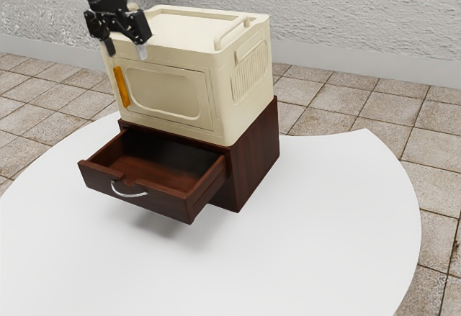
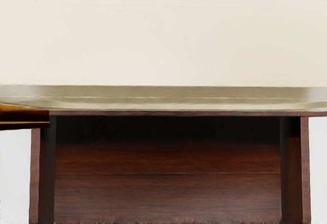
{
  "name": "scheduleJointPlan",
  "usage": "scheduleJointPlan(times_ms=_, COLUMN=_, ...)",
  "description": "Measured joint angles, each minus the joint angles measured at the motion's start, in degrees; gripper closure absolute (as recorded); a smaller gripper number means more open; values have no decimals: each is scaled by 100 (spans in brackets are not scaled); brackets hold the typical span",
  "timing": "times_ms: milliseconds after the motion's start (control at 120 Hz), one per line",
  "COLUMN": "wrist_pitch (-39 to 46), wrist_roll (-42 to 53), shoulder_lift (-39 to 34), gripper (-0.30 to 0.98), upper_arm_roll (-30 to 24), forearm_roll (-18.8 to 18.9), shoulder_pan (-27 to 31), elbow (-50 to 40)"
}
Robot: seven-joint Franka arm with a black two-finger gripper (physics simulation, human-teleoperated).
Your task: Push the drawer handle with one arm to close the drawer
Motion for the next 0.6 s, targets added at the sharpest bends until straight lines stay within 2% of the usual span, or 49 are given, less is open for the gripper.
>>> scheduleJointPlan(times_ms=208, wrist_pitch=-149, wrist_roll=127, shoulder_lift=-42, gripper=0, upper_arm_roll=-11, forearm_roll=0, shoulder_pan=32, elbow=25)
scheduleJointPlan(times_ms=325, wrist_pitch=-523, wrist_roll=84, shoulder_lift=-1215, gripper=0, upper_arm_roll=1, forearm_roll=-152, shoulder_pan=87, elbow=159)
scheduleJointPlan(times_ms=433, wrist_pitch=-1243, wrist_roll=37, shoulder_lift=-1627, gripper=0, upper_arm_roll=16, forearm_roll=-307, shoulder_pan=-101, elbow=110)
scheduleJointPlan(times_ms=542, wrist_pitch=-1753, wrist_roll=-68, shoulder_lift=-2030, gripper=0, upper_arm_roll=-73, forearm_roll=-401, shoulder_pan=244, elbow=68)
scheduleJointPlan(times_ms=600, wrist_pitch=-1819, wrist_roll=-139, shoulder_lift=-2465, gripper=0, upper_arm_roll=-64, forearm_roll=-427, shoulder_pan=334, elbow=-561)
